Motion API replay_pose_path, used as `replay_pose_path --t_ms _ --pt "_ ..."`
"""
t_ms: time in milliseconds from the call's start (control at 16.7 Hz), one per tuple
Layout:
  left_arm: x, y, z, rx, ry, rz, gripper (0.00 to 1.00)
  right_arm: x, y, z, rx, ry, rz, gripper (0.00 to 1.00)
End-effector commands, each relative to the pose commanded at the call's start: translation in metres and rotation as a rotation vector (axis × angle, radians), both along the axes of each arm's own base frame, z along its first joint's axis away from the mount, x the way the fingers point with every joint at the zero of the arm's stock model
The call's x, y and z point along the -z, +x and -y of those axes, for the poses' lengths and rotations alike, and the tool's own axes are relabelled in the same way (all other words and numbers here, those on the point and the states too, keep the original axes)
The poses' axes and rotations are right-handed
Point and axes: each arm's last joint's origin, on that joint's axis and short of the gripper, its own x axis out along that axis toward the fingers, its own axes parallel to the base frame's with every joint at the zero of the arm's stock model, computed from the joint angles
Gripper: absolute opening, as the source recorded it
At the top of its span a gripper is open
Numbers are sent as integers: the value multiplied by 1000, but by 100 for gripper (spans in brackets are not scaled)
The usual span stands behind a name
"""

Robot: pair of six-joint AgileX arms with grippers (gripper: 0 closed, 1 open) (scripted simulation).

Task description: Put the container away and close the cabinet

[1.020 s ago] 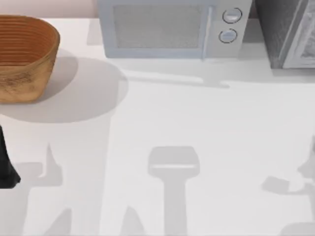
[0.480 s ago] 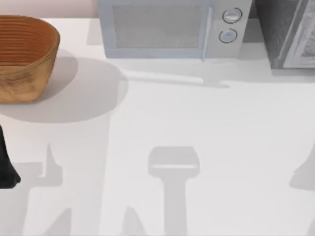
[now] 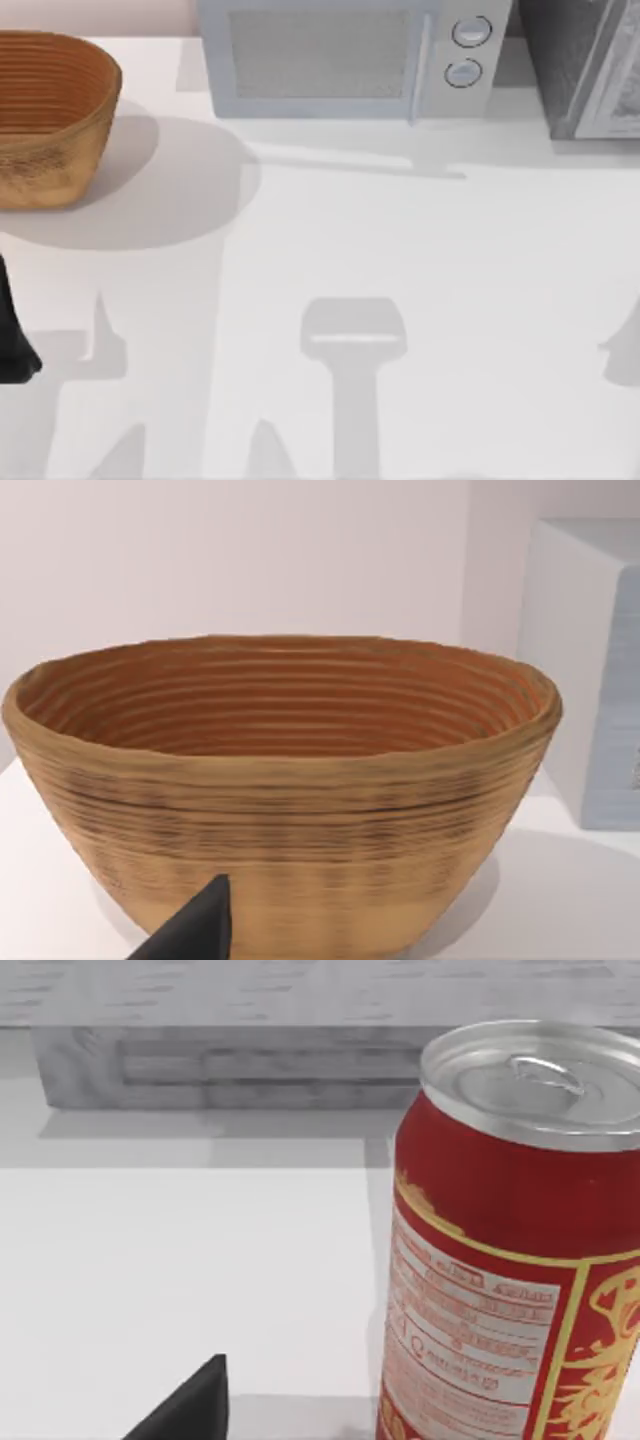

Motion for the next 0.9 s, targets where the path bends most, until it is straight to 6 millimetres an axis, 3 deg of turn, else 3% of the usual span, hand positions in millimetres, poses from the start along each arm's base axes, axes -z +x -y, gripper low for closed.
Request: replay_pose_path --t_ms 240,660,900 --pt "0 0 0 0 0 0 100 1 3 -1 -2 0 -1 100" --pt "0 0 0 0 0 0 100 10 52 1 0 0 1 100" --pt "0 0 0 0 0 0 100 12 59 1 0 0 0 100"
